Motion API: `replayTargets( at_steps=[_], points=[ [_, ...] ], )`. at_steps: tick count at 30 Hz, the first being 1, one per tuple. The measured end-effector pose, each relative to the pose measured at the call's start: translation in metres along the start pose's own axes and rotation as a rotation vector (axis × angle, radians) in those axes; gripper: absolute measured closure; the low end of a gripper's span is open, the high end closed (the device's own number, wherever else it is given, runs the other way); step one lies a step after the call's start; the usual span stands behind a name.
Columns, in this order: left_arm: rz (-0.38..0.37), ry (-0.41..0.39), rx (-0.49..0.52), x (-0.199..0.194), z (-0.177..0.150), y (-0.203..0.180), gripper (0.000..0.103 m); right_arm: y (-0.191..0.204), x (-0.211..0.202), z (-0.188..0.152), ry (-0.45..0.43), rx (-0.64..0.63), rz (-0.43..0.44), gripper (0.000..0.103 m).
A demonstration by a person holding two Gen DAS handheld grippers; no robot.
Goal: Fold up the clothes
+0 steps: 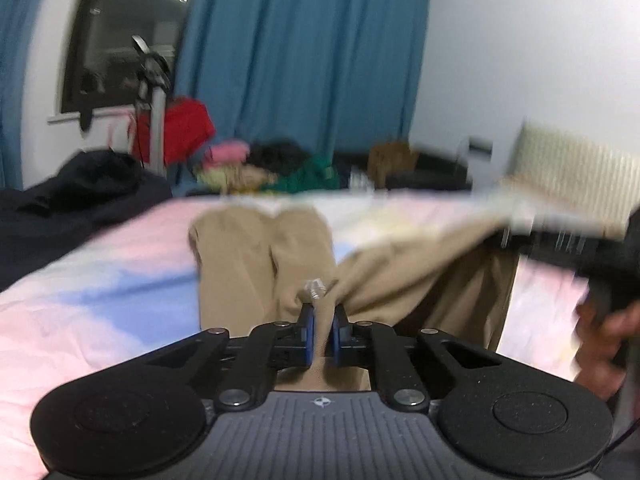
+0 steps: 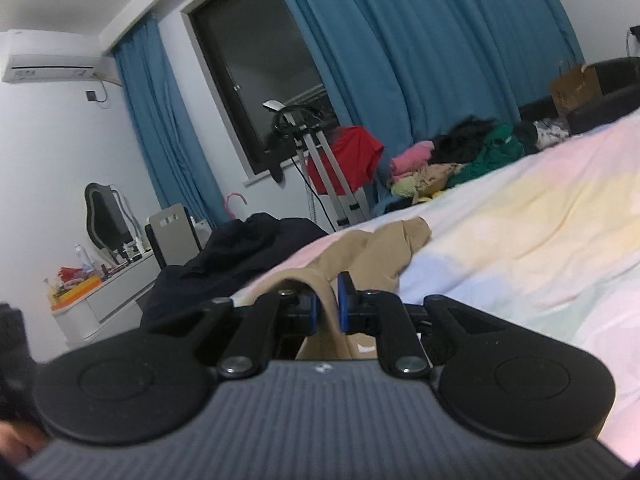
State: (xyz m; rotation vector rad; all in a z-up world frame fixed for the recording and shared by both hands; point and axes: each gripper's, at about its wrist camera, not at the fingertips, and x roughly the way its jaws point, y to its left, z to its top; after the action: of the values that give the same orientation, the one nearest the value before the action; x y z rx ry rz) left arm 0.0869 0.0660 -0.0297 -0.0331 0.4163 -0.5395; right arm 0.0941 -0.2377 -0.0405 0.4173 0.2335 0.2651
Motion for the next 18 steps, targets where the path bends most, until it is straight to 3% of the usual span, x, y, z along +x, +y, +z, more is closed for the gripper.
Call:
replayTargets(
  at_steps=[6, 11, 15, 18],
  points=[
    [-0.099, -0.197, -0.079, -0.056, 0.025, 0.016, 0.094, 0.008, -0.010, 0.002, -0.016, -0.055, 0.060, 0.090],
    [-0.191, -0.292, -0.095, -0.094, 0.034, 0.022, 0.095, 0.029, -0.032, 0.007, -0.095, -0.132, 0.187, 0.090],
    [-0.277, -0.329, -0.157, -0.113, 0.036, 0.041, 0.094, 0.041, -0.063, 0.018, -0.163, -0.171, 0.305, 0.090],
    [-0.257, -0.282, -0.199, -0.103, 0.035, 0.052, 0.094, 0.046, -0.062, 0.021, -0.132, -0.198, 0.302, 0.090]
  ],
)
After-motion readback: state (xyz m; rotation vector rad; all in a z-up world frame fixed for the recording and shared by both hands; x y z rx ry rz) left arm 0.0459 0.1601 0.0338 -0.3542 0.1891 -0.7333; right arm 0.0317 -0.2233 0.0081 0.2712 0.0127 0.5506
